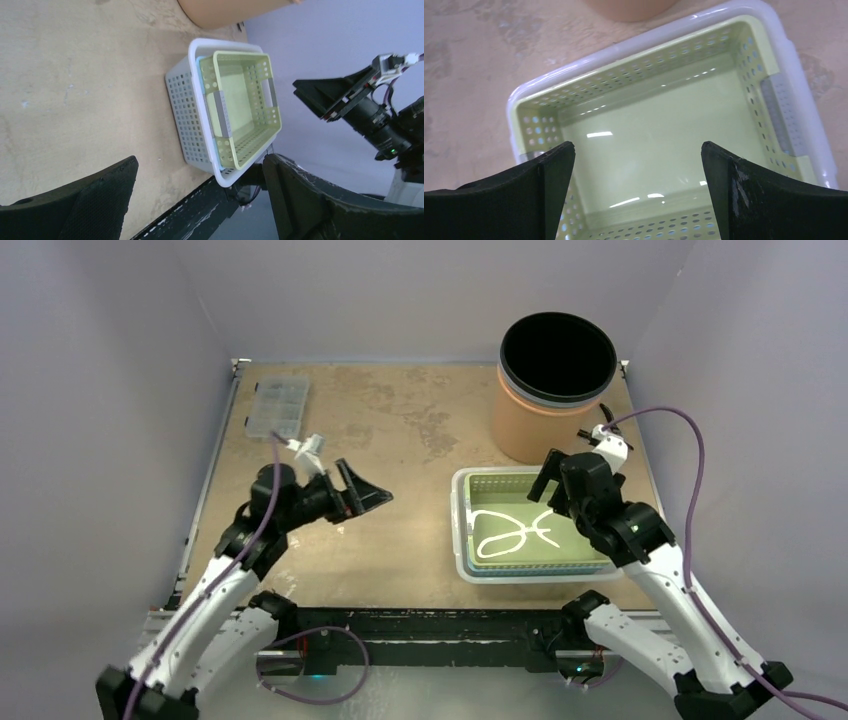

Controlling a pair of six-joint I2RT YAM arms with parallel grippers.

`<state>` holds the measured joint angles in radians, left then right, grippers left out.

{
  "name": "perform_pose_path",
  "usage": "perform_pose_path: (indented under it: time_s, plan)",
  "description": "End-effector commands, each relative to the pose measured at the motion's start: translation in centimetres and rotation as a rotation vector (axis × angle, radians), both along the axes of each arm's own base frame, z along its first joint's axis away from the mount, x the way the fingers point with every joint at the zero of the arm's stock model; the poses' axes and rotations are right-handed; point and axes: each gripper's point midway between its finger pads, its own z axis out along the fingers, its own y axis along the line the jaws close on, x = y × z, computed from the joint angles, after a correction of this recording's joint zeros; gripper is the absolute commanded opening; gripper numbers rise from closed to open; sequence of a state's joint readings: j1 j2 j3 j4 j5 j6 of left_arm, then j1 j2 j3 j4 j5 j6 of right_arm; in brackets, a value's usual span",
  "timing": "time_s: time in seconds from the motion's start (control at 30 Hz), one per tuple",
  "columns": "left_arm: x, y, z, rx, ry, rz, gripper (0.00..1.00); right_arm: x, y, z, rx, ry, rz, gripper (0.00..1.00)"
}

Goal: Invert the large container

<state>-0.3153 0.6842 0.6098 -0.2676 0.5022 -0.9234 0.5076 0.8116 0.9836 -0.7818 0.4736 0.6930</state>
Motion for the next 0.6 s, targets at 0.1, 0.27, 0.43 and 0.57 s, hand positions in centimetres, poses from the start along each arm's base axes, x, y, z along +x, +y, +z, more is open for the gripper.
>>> perform_pose_path:
  time_s: [0.1, 0.27, 0.43, 0.57]
  plan:
    - [1.2, -10.1, 0.3, 0.145, -0.069, -0.096, 0.91, 1.8, -4.4, -1.6, -0.106, 0.083, -0.212, 0.99]
    - [1.9, -15.3, -1.3, 0.172, -0.047, -0.200, 0.87, 3.6, -9.3, -2.4, -0.073, 0.099, -0.321, 0.99]
    - [2.3, -17.8, -1.9, 0.146, -0.052, -0.225, 0.82, 4.1, -9.3, -4.9, 0.009, 0.148, -0.336, 0.99]
    - [2.9, -19.5, -3.9, 0.167, -0.015, -0.260, 0.78, 3.8, -10.6, -6.6, 0.026, 0.178, -0.394, 0.98]
